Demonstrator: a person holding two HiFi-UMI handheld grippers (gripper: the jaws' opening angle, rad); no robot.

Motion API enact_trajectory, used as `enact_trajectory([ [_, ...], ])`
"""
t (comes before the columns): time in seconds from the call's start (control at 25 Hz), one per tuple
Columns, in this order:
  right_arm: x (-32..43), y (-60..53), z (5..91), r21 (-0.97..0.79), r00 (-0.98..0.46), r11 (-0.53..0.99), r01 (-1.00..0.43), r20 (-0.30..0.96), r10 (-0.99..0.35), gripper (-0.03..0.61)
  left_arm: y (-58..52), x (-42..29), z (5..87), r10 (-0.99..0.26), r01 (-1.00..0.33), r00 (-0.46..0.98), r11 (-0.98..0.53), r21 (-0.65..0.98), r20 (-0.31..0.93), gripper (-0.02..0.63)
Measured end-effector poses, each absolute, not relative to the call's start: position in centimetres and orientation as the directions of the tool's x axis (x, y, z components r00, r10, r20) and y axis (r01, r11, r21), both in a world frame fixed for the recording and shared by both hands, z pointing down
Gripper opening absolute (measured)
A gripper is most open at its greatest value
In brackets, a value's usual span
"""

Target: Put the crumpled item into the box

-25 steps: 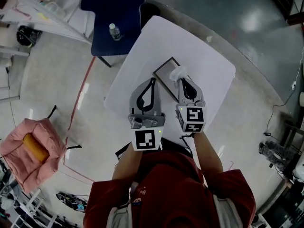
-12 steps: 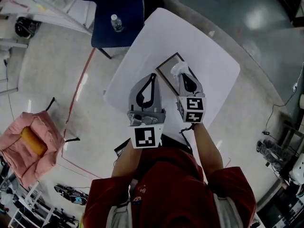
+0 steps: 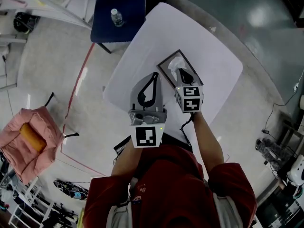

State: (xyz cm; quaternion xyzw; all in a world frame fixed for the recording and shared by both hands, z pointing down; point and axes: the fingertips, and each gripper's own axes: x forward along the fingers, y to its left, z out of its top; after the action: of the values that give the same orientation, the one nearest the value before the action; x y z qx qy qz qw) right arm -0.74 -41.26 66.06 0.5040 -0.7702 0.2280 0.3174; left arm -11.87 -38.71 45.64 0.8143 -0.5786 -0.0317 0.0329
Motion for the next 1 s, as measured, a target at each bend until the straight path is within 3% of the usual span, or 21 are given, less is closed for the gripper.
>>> enact_trajectory([
  [1.0,0.0,-41.9,73.3,-0.036,-0.214,0.426,-0.904,0.901,-0.377,0.003,-39.7,-13.2,47.5,-0.952,-0.946,0.305,-0.302,0.117,0.014,0.003],
])
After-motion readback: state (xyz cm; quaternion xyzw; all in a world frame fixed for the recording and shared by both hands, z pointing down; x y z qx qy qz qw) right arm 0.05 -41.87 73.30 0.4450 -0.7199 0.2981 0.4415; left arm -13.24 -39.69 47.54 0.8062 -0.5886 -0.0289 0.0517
